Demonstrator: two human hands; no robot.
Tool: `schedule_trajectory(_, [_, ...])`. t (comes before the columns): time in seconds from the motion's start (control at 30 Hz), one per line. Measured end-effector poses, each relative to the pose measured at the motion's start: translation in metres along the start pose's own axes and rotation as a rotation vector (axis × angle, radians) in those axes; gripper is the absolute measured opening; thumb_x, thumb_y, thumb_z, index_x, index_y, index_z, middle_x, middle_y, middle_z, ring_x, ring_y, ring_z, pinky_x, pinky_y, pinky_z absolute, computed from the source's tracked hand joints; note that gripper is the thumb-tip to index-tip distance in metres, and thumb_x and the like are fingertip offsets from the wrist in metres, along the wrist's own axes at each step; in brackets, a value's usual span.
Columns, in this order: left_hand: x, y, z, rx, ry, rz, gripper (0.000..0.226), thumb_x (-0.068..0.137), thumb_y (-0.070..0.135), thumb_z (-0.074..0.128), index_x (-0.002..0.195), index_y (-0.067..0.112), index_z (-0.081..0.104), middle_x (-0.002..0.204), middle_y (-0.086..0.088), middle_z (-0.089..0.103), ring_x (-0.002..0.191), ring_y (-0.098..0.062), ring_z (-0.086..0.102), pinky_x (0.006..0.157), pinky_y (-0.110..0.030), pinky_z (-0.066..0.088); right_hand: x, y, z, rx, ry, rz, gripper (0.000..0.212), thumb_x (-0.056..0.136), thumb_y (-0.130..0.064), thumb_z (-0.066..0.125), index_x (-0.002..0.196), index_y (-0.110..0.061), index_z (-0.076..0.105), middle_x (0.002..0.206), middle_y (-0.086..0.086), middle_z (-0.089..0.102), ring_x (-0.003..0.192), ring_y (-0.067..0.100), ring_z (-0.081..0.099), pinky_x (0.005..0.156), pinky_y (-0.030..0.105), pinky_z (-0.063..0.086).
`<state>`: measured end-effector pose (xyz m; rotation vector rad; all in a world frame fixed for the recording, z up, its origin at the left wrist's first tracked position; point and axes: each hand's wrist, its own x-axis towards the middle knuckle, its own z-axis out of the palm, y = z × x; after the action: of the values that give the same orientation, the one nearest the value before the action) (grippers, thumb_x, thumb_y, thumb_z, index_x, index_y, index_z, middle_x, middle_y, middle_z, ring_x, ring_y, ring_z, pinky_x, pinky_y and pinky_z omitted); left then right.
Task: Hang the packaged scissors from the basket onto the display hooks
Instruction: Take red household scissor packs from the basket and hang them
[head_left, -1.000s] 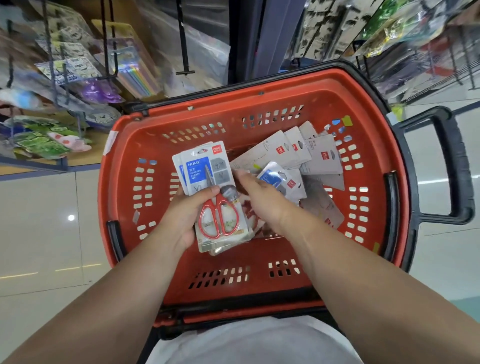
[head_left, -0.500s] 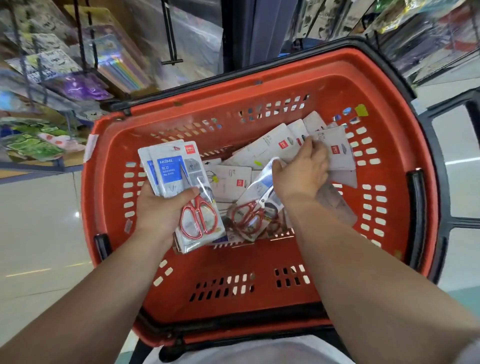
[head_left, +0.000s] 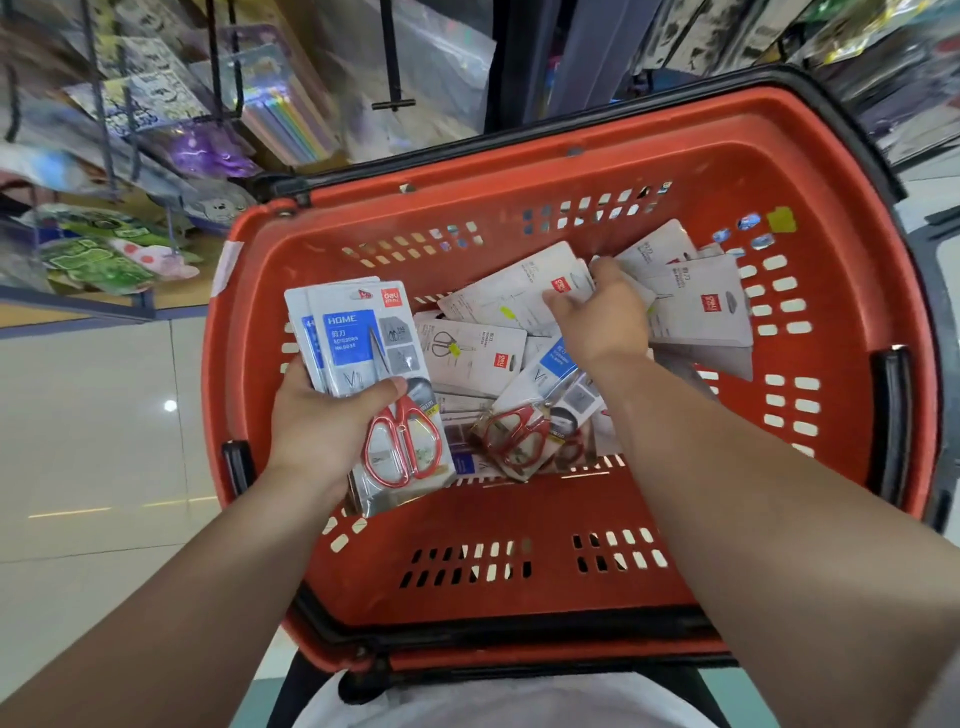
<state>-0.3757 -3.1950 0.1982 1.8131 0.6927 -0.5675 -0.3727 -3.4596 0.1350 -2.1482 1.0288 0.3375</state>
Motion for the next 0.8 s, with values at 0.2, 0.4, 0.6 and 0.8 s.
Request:
schedule_trajectory(0.2, [-0.005,-0.002,-0.003,-0.011,0.015,0.02,0.056,0.073,0.007,0.093,0.12,0.022,0.068,0.105,0.006,0.08,0.088,-0.009,0.078,0.072,-0.028,0.061,0.003,-0.017,-0.011,-0.116,-0.037,-0.273,0.019,0.1,-0.032,0.065,0.101,-0.013,0.068,0.096,0.009,0.072,0.092,0.031,0.065,0.076,0.038,0.051])
schedule_trajectory(0.4, [-0.019,0.005,-0.001,-0.04,0.012,0.087,0.055,0.073,0.002,0.092,0.11,0.033,0.067,0.104,0.011,0.079,0.09,-0.004,0.077,0.073,-0.023,0.06,-0.022,-0.021,-0.066,-0.15,0.112,-0.555,0.027,0.101,-0.027,0.062,0.08,-0.011,0.057,0.082,0.004,0.057,0.078,0.026,0.055,0.063,0.036,0.035])
schedule_trajectory(0.6, [-0.033,0.01,-0.002,0.023,0.065,0.164,0.06,0.069,0.012,0.096,0.118,0.032,0.066,0.108,0.013,0.078,0.098,-0.007,0.075,0.092,-0.041,0.062,-0.07,-0.023,-0.107,-0.206,0.251,-0.708,0.023,0.094,-0.016,0.066,0.073,-0.019,0.055,0.077,0.002,0.05,0.066,0.027,0.051,0.063,0.031,0.03])
schedule_trajectory(0.8, [-0.051,0.009,-0.014,0.11,0.104,0.21,0.062,0.067,0.019,0.098,0.118,0.031,0.065,0.105,0.013,0.078,0.094,-0.004,0.075,0.087,-0.04,0.062,-0.103,-0.025,-0.054,-0.629,-0.454,-0.484,0.045,0.097,-0.043,0.061,0.138,-0.023,0.06,0.133,0.01,0.054,0.116,0.034,0.062,0.091,0.04,0.053])
